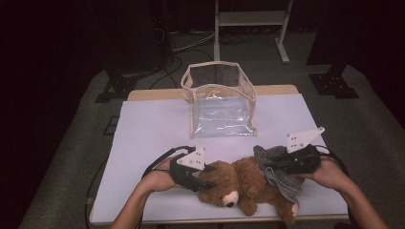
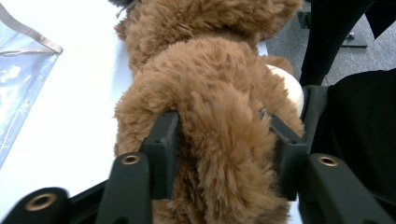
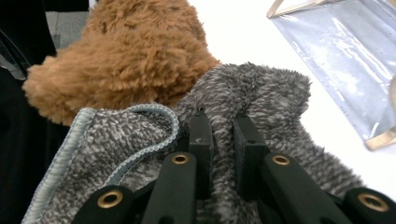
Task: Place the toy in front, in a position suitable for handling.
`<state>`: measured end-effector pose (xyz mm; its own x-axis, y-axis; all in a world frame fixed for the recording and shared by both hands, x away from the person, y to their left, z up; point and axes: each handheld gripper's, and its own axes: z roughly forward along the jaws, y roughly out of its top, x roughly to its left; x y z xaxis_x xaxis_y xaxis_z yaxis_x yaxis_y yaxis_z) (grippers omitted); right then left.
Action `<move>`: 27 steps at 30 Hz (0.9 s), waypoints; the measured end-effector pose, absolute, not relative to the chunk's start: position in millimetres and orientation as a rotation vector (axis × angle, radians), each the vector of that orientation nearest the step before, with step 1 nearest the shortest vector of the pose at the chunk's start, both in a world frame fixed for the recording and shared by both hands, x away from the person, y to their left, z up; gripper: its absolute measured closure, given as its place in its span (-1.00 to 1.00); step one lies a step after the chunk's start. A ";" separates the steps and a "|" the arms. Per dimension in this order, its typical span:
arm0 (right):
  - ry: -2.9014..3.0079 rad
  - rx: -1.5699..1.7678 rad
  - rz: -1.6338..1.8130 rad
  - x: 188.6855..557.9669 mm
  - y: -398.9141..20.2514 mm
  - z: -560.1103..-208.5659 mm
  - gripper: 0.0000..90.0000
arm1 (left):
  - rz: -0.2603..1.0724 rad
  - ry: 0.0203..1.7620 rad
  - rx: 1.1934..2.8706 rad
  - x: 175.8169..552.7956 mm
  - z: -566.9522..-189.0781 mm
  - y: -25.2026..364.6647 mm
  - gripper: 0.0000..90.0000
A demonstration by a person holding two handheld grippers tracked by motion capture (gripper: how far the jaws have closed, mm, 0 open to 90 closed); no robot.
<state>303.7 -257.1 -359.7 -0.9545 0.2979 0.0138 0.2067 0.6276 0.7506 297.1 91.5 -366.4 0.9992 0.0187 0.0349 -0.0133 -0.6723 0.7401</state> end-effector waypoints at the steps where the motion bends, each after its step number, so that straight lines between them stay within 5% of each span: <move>1: 2.733 0.429 1.249 302.2 -256.7 -362.4 0.78 | 0.051 0.007 2.309 297.7 -364.5 91.1 0.08; 11: 2.720 0.417 1.294 283.5 -253.3 -373.7 0.79 | -0.029 0.029 2.284 303.1 -360.3 68.5 -0.20; 21: 2.637 0.400 1.302 289.3 -265.3 -353.5 0.78 | -0.036 -0.024 2.343 297.6 -366.4 60.8 -0.01; 27: 2.699 0.429 1.253 294.6 -255.7 -369.6 0.79 | -0.041 0.024 2.318 301.5 -365.7 65.3 -0.21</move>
